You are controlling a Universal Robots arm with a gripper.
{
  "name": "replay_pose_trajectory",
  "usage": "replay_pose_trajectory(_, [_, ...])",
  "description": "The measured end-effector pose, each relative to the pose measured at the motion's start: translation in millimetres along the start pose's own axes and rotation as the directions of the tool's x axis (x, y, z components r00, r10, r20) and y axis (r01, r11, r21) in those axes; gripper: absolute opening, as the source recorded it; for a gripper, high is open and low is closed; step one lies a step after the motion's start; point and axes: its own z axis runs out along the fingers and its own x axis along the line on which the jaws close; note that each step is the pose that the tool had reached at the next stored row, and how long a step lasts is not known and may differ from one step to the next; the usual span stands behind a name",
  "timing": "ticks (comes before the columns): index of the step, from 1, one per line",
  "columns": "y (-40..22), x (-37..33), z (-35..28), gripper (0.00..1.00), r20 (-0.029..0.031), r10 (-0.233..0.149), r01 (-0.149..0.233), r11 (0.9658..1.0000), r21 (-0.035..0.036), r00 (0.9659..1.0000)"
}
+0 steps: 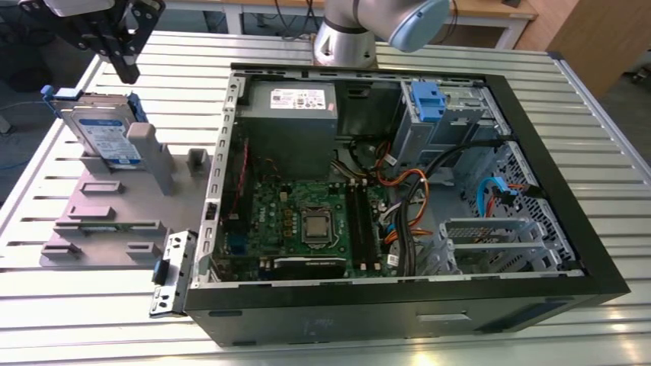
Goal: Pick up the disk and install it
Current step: 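Reach for the disk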
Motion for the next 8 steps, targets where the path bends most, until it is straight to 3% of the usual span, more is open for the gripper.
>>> replay_pose_trajectory(8, [-0.1,2.1,-0.1,0.11,0.0000,0.000,0.000,1.0000,0.0001,1.0000])
